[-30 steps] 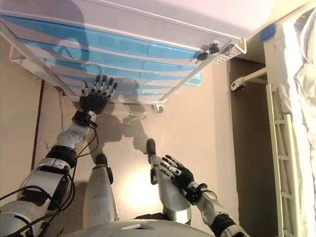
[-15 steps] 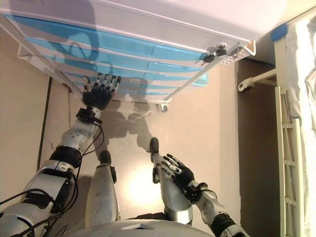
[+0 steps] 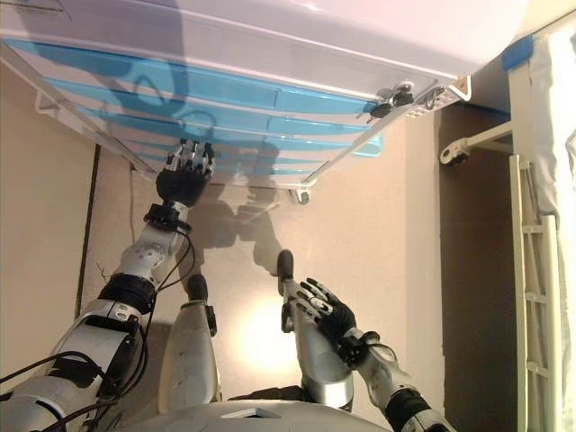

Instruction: Open the drawer and pick up the medicine

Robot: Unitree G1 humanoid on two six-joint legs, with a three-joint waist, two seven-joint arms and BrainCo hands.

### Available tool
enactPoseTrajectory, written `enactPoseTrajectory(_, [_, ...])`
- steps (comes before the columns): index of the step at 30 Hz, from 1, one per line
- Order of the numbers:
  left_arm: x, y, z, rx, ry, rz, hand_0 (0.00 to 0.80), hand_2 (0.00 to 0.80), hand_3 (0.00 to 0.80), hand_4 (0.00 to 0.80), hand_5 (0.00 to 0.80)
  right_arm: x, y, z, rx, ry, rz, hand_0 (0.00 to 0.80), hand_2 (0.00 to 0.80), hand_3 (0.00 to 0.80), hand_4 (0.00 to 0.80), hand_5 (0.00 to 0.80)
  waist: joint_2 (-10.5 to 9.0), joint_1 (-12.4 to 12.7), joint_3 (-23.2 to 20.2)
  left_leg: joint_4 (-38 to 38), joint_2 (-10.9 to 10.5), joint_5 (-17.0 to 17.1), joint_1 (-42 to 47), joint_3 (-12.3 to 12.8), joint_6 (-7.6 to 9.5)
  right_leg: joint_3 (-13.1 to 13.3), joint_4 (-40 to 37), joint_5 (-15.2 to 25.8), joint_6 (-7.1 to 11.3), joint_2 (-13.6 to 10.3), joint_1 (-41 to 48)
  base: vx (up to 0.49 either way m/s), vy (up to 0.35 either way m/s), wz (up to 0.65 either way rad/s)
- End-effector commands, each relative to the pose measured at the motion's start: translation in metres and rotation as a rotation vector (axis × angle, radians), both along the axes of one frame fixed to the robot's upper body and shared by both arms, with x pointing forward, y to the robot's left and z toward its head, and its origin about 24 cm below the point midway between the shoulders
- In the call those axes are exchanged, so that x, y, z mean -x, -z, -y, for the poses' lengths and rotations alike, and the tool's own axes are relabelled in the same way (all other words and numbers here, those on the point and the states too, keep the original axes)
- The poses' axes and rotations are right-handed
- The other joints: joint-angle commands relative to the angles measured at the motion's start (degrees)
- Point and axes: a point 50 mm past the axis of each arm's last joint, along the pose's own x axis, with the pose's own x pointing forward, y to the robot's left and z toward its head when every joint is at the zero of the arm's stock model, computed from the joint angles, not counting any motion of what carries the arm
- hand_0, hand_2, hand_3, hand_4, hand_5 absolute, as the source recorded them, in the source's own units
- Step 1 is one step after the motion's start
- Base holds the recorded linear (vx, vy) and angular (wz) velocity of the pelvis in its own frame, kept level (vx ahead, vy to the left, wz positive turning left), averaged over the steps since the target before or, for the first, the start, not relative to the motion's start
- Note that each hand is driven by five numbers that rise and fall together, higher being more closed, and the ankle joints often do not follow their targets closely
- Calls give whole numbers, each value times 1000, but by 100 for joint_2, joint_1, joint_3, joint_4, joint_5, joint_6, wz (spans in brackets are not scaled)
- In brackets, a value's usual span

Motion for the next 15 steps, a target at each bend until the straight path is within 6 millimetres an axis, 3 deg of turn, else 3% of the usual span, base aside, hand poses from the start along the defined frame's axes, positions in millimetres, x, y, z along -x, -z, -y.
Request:
enactPoseTrajectory(1, [4,-96,44,53,222,540,800,800,800,800,800,26,9,7,38,-35,-71,0,0,0,0,0,243,176,145,-358,-270,393,-42,-28,246,-83,517,-402,41,76,233,-8,30,12])
enactPoseTrajectory(8, [15,-45,37,87,190,413,800,800,800,800,800,24,7,13,66,-23,-65,0,0,0,0,0,370,247,145,-366,-316,476,-78,-110,237,-190,599,-456,16,40,204,-16,31,7])
enactPoseTrajectory(15, [38,16,27,135,130,265,800,800,800,800,800,22,5,21,73,5,-67,0,0,0,0,0,459,337,146,-384,-338,557,-100,-219,237,-302,724,-539,-8,35,166,-13,21,10])
